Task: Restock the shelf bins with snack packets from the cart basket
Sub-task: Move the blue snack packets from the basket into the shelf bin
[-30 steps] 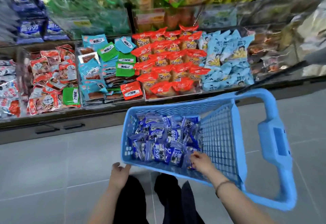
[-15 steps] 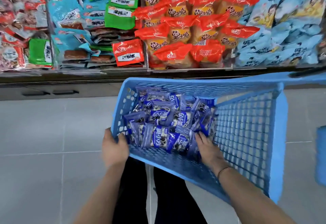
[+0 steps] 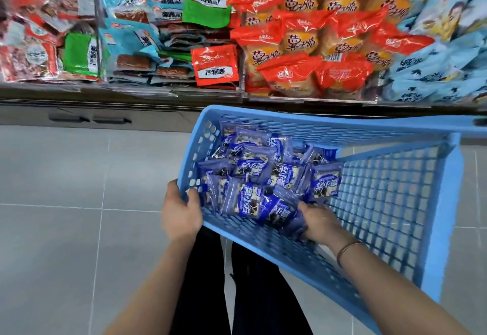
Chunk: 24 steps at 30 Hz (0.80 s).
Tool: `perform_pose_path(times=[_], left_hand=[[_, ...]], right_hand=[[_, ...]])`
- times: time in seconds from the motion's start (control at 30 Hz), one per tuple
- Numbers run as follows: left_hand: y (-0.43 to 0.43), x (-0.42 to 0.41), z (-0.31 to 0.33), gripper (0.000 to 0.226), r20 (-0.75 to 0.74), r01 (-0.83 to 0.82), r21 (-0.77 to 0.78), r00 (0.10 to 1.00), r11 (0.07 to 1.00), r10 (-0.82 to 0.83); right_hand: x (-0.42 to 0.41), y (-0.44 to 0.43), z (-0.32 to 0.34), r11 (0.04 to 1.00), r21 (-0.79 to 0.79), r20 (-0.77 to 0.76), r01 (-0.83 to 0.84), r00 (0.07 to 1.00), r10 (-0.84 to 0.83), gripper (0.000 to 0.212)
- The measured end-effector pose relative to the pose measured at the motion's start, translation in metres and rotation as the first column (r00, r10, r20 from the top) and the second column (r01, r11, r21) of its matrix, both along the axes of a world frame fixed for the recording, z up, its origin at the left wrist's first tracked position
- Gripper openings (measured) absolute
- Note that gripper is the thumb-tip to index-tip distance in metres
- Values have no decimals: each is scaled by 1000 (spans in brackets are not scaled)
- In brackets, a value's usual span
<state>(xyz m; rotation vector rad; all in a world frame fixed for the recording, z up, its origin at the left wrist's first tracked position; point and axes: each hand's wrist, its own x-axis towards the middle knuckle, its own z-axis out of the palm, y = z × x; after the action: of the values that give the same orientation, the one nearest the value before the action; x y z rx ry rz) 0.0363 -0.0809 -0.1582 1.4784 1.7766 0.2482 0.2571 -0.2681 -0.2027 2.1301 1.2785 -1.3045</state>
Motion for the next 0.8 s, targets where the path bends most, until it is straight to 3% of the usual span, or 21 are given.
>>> perform_pose_path(times=[0.07, 0.13, 0.2, 0.27, 0.37, 0.43, 0.5, 0.57, 0.63, 0.67, 0.8], left_hand=[[2, 0, 1, 11, 15, 19, -31, 1000, 999, -19], [4, -1, 5, 19, 17, 56, -31, 998, 998, -55], [4, 0, 9, 44, -47, 142, 71, 989, 987, -139], [0, 7, 19, 60, -84, 221, 183, 974, 958, -208], [-11, 27, 38, 57, 42, 271, 208, 957, 940, -285], [-20, 43, 47, 37, 221, 307, 101, 921, 946, -322], [-26, 56, 53, 10, 381, 324, -197, 895, 925, -232], [-25, 60, 46, 15, 435, 269, -471, 899, 840, -45], [-20, 56, 39, 27, 372, 171, -561, 926, 810, 62], [-17, 54, 38, 22, 354, 123, -581, 928, 804, 114], [-8, 51, 34, 25, 431, 50, -678, 835, 734, 341]], right_hand=[[4, 2, 14, 983, 66, -42, 171, 985, -169, 42], [7, 8, 29, 856, 110, -177, 505, 857, -483, 39], [12, 19, 44, 606, 101, -349, 789, 599, -721, 50], [14, 32, 60, 392, 3, -463, 920, 348, -815, 65], [9, 51, 76, 143, -307, -573, 941, -63, -817, 36], [1, 61, 81, 76, -484, -606, 872, -272, -748, 36], [-7, 67, 81, 63, -568, -611, 821, -369, -700, 43], [-12, 69, 80, 50, -601, -592, 798, -401, -699, 42], [-13, 66, 78, 9, -622, -563, 783, -439, -700, 45], [-14, 64, 76, -22, -633, -555, 774, -474, -683, 48], [-11, 57, 74, -139, -667, -539, 732, -602, -589, 58]])
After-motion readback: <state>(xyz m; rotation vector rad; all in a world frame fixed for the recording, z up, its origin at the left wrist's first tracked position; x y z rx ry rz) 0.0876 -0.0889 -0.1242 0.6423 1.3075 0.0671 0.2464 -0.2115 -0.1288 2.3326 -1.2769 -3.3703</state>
